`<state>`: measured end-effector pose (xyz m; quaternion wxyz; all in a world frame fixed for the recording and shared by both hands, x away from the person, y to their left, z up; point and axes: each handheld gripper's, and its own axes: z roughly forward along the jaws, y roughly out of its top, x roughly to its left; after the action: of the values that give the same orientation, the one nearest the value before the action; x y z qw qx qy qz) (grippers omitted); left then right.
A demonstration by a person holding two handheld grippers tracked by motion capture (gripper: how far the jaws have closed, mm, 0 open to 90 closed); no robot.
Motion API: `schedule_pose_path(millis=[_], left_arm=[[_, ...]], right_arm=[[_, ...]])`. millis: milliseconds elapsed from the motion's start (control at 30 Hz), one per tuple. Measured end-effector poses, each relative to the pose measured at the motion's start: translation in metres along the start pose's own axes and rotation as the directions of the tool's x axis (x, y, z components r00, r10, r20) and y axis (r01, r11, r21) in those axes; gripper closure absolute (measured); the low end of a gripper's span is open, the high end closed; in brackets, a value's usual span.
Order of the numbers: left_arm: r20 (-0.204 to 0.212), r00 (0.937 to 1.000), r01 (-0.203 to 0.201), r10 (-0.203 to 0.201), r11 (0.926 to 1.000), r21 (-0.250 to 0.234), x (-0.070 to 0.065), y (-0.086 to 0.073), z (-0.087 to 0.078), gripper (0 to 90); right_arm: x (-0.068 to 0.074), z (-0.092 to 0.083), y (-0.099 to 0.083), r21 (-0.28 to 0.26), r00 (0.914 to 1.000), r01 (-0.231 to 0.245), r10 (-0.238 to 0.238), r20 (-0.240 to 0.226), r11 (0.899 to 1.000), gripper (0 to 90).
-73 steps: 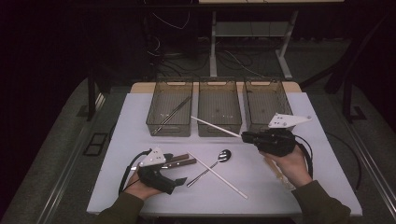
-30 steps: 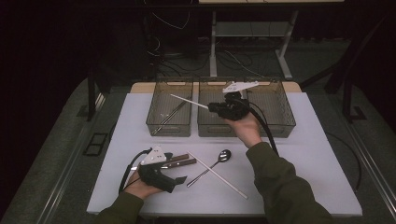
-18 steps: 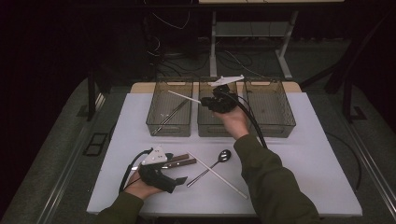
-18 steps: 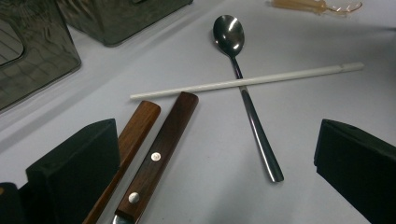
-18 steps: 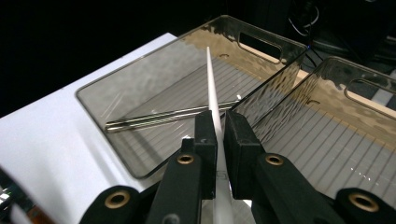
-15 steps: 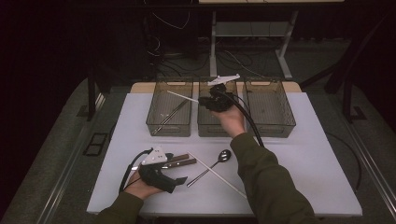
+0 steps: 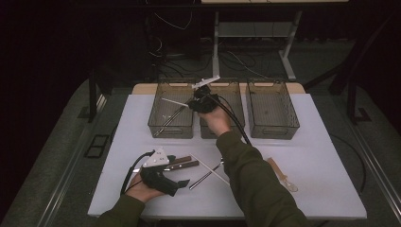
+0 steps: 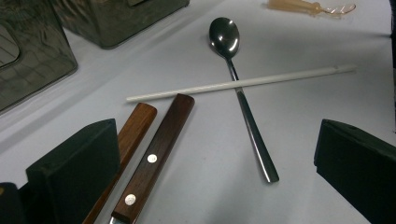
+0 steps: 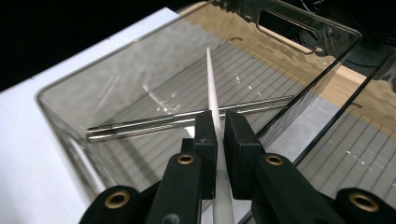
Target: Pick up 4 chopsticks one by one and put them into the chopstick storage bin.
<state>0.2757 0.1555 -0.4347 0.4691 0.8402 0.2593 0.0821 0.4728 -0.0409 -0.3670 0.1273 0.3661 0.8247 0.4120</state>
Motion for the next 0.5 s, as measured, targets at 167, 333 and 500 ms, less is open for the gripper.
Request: schedule_pose_path(millis=[167,333,500], left_arm=[[0.002,1.0000,0.002,-0.002,1.0000,-0.003,-0.001,0.000,0.000,0.0],[0.006,1.0000,-0.001,0.001,1.0000,-0.004,-0.001,0.001,0.000,0.0],[0.009,1.0000,0.003,-0.003,1.0000,-0.005,-0.001,0.000,-0.001,0.0]], right_arm=[[0.002,0.010,0.004,0.008,0.9999,0.003,-0.004,0.012,1.000,84.2],[0.004,0.020,0.008,0.018,0.9997,-0.008,0.008,0.025,1.000,84.1],[0.004,0.028,0.008,0.041,0.9993,-0.014,0.013,0.036,0.999,83.7]])
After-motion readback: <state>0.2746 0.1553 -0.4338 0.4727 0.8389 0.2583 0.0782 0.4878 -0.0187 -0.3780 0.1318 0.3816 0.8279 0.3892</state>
